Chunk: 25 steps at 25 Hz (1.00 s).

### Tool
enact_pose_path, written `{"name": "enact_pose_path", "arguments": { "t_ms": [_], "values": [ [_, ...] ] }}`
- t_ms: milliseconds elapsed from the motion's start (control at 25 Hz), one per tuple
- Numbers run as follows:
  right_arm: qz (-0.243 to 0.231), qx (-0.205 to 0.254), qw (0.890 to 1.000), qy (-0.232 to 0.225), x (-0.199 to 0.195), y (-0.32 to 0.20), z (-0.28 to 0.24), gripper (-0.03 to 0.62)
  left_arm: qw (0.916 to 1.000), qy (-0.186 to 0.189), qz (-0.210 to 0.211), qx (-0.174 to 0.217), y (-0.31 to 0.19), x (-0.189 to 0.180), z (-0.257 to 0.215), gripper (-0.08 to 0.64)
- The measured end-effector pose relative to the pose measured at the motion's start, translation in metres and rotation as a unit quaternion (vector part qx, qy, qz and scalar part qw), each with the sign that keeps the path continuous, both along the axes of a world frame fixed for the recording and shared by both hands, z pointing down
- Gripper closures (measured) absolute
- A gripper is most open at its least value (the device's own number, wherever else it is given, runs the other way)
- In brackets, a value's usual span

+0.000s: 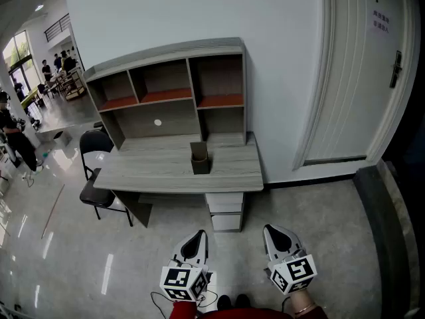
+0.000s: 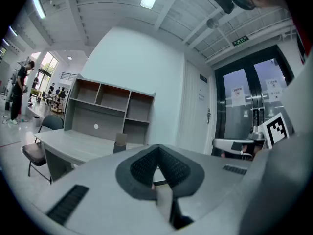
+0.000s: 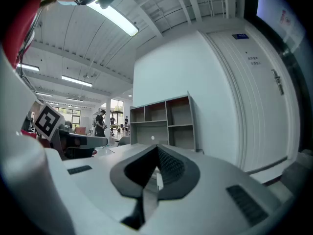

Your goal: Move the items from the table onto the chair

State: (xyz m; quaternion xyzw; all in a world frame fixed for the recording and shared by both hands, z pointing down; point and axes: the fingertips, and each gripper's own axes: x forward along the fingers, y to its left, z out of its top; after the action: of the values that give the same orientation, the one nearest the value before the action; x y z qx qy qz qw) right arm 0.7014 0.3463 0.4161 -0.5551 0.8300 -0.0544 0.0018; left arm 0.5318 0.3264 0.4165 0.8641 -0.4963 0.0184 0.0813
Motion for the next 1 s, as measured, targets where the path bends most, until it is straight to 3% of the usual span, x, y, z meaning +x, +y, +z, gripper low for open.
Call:
{"name": "enact_pose_path", "arguments": {
  "t_ms": [680,920,1000],
  "values": [
    [-0.002,-0.004,1.000,0.005,-0.010,-0.008,0.006,0.586,0.9997,0.001,-0.017,-0.017,-0.015,-0.013,0.006,0.552],
    [0.000,-0.018,1.000,0.021,-0.018,-0.032,0.010,0.586,0.9988,-0.033,-0.019,-0.029,-0.052,-0.022,0.012,0.551],
    [0.010,-0.021,0.999,0.027,-0.019,-0.048,0.008,0.586,0.9982,-0.049,-0.015,-0.032,-0.074,-0.022,0.013,0.503]
  ]
}}
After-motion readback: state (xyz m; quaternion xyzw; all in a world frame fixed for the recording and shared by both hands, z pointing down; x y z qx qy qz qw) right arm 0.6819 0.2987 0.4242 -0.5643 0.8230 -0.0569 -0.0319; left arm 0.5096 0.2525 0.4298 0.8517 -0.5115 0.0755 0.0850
